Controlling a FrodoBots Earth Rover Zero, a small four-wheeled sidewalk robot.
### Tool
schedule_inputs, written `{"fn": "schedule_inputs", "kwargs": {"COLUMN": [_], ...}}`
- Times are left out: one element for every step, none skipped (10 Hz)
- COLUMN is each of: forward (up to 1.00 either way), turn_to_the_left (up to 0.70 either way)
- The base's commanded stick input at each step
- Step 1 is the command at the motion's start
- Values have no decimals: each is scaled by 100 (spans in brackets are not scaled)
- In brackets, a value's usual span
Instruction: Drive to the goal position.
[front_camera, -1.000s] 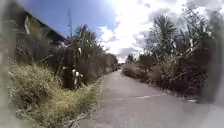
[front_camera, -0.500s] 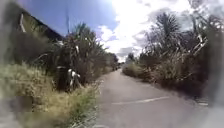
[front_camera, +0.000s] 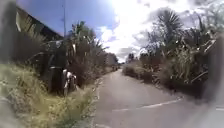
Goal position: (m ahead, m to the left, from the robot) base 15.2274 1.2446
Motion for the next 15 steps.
{"fn": "schedule_inputs", "kwargs": {"forward": [70, 70, 70, 70, 70, 70, 70, 70, 70, 70, 70, 70, 70, 70, 70], "turn_to_the_left": [0, 0, 0, 0, 0, 0, 0, 0, 0, 0, 0, 0, 0, 0, 0]}}
